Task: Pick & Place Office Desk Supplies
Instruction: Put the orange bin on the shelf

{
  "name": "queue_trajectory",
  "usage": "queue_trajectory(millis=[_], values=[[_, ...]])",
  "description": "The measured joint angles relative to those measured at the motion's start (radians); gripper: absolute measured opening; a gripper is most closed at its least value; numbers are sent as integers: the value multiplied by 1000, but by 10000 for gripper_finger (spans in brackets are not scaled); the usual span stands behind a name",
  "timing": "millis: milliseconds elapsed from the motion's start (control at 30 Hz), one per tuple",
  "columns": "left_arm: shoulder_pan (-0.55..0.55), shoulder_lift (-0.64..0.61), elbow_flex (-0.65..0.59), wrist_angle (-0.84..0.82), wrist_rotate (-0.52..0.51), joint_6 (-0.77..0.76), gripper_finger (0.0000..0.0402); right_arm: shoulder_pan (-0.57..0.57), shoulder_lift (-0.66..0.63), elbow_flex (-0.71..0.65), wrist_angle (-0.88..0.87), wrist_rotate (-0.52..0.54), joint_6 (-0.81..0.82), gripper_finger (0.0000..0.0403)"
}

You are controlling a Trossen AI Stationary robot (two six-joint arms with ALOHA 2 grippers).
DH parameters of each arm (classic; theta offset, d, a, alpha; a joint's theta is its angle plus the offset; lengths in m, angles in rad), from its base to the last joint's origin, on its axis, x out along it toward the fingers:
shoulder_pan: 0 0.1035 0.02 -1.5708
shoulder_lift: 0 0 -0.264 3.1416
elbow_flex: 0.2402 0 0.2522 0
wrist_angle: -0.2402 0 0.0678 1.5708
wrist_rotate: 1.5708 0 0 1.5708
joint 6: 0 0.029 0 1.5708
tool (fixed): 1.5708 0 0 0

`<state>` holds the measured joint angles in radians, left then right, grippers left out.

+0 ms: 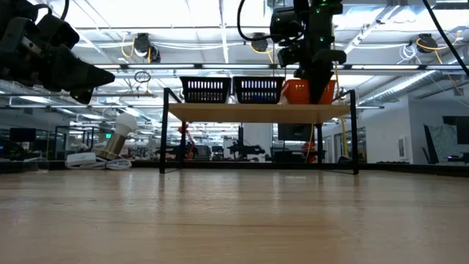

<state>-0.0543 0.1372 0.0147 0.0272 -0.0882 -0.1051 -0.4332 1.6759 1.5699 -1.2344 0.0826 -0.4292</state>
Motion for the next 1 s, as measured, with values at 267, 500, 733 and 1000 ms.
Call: queue_trajectory(millis=[267, 500, 733, 1000], values=[[0, 0, -1, 14, -9, 2, 19, 11, -1, -18, 16, 0, 15, 0], [0, 0, -2, 21, -11, 5, 19, 38, -18, -21, 11, 5, 18, 0], [0, 0, -2, 25, -19, 5, 19, 49, -31, -24, -11, -16, 37, 0], [0, 0, -2, 26, -20, 6, 19, 49, -31, -24, 22, -45, 52, 5]])
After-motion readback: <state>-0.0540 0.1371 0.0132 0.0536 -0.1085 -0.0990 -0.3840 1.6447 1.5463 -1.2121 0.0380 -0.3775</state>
